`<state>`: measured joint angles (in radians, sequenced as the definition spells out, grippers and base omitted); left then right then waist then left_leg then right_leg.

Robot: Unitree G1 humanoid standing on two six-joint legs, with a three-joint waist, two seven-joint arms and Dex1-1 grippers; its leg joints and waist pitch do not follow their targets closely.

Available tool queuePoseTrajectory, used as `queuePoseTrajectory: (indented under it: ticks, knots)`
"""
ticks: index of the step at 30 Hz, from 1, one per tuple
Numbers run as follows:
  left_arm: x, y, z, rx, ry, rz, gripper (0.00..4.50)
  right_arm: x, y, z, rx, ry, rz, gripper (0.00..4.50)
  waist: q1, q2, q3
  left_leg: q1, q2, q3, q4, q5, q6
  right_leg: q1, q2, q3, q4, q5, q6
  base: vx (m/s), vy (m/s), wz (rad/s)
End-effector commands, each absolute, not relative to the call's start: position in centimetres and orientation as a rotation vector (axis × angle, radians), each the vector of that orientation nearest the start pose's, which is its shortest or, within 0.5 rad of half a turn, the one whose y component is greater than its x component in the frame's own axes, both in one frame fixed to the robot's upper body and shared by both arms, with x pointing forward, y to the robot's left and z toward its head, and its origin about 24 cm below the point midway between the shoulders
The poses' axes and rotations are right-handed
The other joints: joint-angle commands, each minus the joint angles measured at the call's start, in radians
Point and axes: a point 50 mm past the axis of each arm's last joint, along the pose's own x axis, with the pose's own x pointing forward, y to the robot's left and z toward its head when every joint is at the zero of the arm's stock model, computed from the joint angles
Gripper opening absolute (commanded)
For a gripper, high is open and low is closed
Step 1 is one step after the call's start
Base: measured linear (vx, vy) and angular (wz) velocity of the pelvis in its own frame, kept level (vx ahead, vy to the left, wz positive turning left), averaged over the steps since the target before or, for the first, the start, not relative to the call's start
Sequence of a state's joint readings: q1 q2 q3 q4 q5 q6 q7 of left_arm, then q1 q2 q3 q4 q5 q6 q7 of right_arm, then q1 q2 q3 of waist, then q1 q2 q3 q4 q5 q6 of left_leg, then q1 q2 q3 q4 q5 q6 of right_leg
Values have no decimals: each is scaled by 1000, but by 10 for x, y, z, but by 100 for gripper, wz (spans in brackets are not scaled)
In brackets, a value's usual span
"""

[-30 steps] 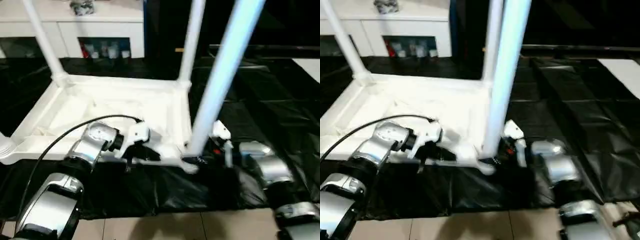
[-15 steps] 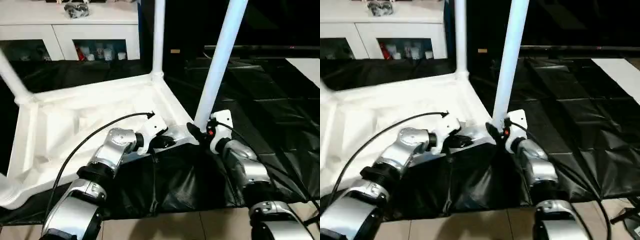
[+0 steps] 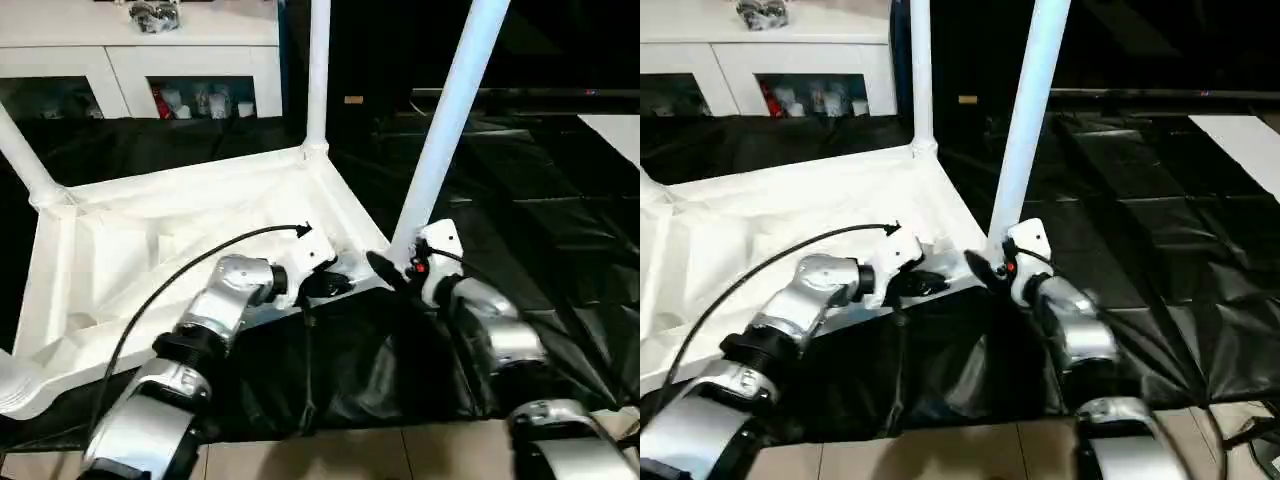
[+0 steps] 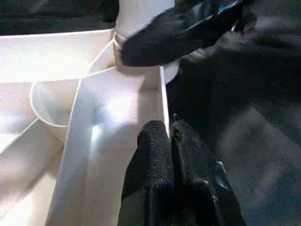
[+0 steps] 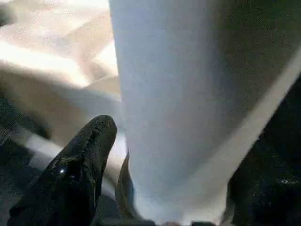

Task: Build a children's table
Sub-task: Rotate leg to tighten

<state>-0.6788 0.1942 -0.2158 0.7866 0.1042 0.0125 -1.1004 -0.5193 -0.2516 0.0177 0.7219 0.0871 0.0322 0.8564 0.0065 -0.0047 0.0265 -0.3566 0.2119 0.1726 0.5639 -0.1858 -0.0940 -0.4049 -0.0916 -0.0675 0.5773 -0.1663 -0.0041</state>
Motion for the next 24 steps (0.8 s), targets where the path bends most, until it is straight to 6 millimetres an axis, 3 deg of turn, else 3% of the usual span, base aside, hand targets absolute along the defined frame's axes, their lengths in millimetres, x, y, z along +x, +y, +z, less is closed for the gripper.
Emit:
queuePoseTrajectory:
  ticks: [1, 9, 15, 16, 24]
  knots:
    - [325, 85, 47, 392, 368, -1404, 0, 310, -128, 26, -43, 333, 1121, 362, 7, -6, -52, -5, 14, 12, -51, -182, 137, 60, -35, 30, -55, -136, -261, 0, 0, 0]
    - [321, 93, 52, 408, 391, -1548, 0, 294, -130, 24, -73, 440, 1397, 362, 24, -6, -44, 1, 21, 15, -57, -234, 97, 52, -38, 31, -61, -248, -249, 0, 0, 0]
    - [320, 94, 53, 420, 405, -1591, 0, 289, -125, 25, -54, 484, 1494, 322, 29, -7, -46, 2, 19, 13, -58, -224, 84, 54, -38, 32, -60, -254, -240, 0, 0, 0]
    - [320, 94, 53, 422, 406, -1593, 0, 288, -125, 25, -53, 485, 1504, 298, 31, -7, -46, 2, 19, 14, -57, -218, 86, 53, -38, 32, -59, -242, -242, 0, 0, 0]
    - [319, 98, 51, 418, 419, -1612, 0, 284, -122, 26, -6, 497, 1549, 259, 33, -5, -46, 4, 20, 13, -59, -229, 76, 52, -39, 31, -61, -257, -243, 0, 0, 0]
